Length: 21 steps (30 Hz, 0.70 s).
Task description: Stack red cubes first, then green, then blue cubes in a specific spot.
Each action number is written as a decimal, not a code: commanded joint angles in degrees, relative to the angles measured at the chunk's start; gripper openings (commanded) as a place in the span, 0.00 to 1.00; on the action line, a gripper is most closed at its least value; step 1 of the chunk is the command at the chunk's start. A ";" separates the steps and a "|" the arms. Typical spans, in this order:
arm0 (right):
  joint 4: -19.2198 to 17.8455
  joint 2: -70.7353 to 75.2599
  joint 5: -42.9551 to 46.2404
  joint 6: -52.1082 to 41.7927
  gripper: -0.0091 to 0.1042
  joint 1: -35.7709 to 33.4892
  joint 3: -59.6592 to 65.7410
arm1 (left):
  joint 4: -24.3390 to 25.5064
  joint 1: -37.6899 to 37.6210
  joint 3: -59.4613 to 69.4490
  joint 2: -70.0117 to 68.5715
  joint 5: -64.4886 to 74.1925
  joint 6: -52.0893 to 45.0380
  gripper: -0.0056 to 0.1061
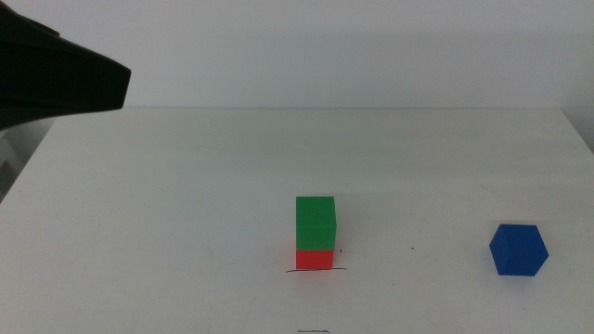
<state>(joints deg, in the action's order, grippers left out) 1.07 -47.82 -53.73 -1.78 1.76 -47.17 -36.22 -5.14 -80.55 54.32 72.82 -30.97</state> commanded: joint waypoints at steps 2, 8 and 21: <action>-0.01 -8.48 -9.31 2.29 0.87 -2.42 -11.29 | -2.95 0.09 -1.16 -0.09 -2.11 0.10 0.89; 2.65 -22.18 -18.72 5.32 0.87 -4.81 -21.27 | -2.95 0.09 -1.16 -0.09 -2.11 0.10 0.89; 4.03 -41.77 -15.95 6.47 0.87 -5.01 -26.64 | -2.95 0.09 -1.16 -0.09 -2.17 0.10 0.89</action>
<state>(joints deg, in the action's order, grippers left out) 6.57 -90.21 -70.08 4.13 -3.42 -71.48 -36.22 -5.14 -80.55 54.32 72.82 -30.97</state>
